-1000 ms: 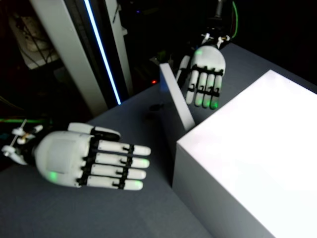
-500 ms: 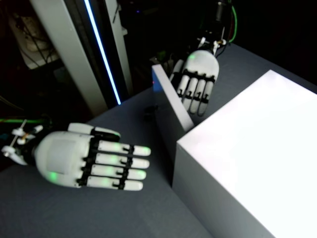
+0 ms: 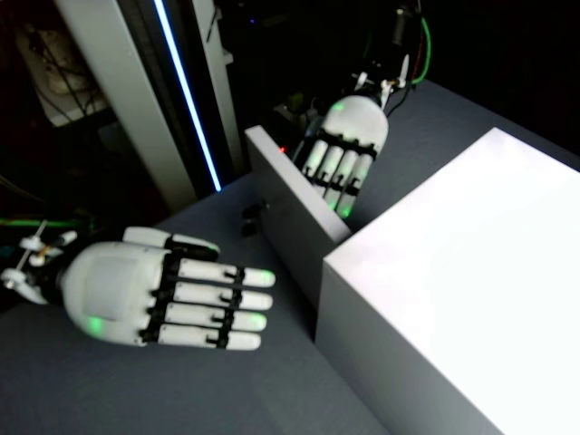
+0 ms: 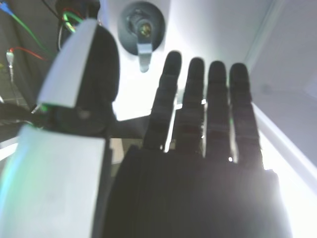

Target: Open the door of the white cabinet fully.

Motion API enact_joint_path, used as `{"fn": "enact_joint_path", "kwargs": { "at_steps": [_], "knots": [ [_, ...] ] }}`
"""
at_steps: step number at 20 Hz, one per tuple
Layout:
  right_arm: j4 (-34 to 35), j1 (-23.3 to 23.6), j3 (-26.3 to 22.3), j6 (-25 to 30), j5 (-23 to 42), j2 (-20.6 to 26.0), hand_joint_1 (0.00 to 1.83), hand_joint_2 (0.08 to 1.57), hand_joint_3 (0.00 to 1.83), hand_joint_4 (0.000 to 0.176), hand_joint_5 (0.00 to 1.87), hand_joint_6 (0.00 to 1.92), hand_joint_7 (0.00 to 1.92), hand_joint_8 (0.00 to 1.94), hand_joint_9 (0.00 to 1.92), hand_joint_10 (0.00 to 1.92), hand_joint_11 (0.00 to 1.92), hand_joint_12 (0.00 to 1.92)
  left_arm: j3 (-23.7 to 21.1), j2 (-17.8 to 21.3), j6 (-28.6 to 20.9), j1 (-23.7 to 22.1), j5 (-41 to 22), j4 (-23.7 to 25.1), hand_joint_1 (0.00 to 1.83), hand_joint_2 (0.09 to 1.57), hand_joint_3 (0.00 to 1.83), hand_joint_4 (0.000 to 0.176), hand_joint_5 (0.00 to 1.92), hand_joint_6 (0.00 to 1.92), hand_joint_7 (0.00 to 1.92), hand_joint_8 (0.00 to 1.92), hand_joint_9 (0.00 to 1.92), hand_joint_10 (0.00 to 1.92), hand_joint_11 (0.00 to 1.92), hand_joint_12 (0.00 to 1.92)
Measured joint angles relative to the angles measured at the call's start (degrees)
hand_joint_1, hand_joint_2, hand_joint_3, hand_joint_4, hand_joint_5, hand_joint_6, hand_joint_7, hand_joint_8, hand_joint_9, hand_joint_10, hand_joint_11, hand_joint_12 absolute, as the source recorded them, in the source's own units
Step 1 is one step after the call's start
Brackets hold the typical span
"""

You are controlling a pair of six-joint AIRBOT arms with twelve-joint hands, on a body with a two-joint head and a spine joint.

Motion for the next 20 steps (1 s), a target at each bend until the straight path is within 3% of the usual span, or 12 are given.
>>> {"fn": "enact_joint_path", "kwargs": {
  "at_steps": [4, 8, 12, 15, 17, 19, 20],
  "knots": [
    [0.1, 0.0, 0.2, 0.0, 0.1, -0.4, 0.51, 1.39, 0.00, 0.000, 0.22, 0.00, 0.18, 0.00, 0.12, 0.00, 0.12, 0.02, 1.0, -1.9, -1.6, -1.4, 0.4, 1.6, 0.49, 1.30, 0.00, 0.000, 0.24, 0.01, 0.17, 0.01, 0.13, 0.00, 0.08, 0.25],
    [0.2, 0.0, 0.3, 0.0, 0.1, -0.4, 0.52, 1.39, 0.00, 0.000, 0.21, 0.00, 0.18, 0.00, 0.12, 0.00, 0.12, 0.02, 1.1, -2.0, -1.6, -1.9, 0.8, 2.3, 0.57, 1.24, 0.00, 0.000, 0.15, 0.00, 0.17, 0.00, 0.14, 0.00, 0.09, 0.22],
    [0.2, 0.0, 0.4, 0.0, 0.0, -0.5, 0.53, 1.40, 0.00, 0.000, 0.22, 0.00, 0.19, 0.00, 0.13, 0.00, 0.13, 0.02, 1.5, -3.8, -1.6, -3.5, 1.1, 3.3, 0.40, 1.32, 0.02, 0.000, 0.14, 0.00, 0.13, 0.00, 0.12, 0.00, 0.07, 0.18],
    [0.2, 0.0, 0.5, 0.0, 0.1, -0.6, 0.57, 1.39, 0.00, 0.000, 0.22, 0.00, 0.19, 0.00, 0.12, 0.00, 0.11, 0.01, 1.8, -4.8, -1.6, -3.9, 1.2, 3.7, 0.38, 1.34, 0.02, 0.000, 0.12, 0.00, 0.15, 0.01, 0.16, 0.01, 0.09, 0.18],
    [0.2, 0.0, 0.5, 0.0, 0.0, -0.7, 0.56, 1.38, 0.00, 0.000, 0.21, 0.00, 0.18, 0.00, 0.12, 0.00, 0.11, 0.01, 1.8, -4.6, -1.7, -3.8, 1.1, 3.3, 0.37, 1.34, 0.01, 0.000, 0.13, 0.01, 0.17, 0.01, 0.16, 0.01, 0.10, 0.18],
    [0.3, 0.0, 0.5, 0.0, 0.2, -0.7, 0.58, 1.39, 0.00, 0.000, 0.23, 0.00, 0.20, 0.00, 0.12, 0.00, 0.12, 0.01, 1.2, -2.4, -1.9, -2.5, 0.4, 2.5, 0.54, 1.27, 0.00, 0.000, 0.17, 0.01, 0.16, 0.00, 0.12, 0.00, 0.11, 0.17],
    [0.6, 0.0, 0.4, 0.0, 0.1, -0.7, 0.55, 1.39, 0.00, 0.000, 0.23, 0.00, 0.21, 0.01, 0.13, 0.01, 0.13, 0.02, 0.9, -1.5, -2.0, -1.8, 0.0, 1.7, 0.54, 1.28, 0.00, 0.000, 0.19, 0.01, 0.16, 0.00, 0.12, 0.01, 0.12, 0.18]
  ]
}}
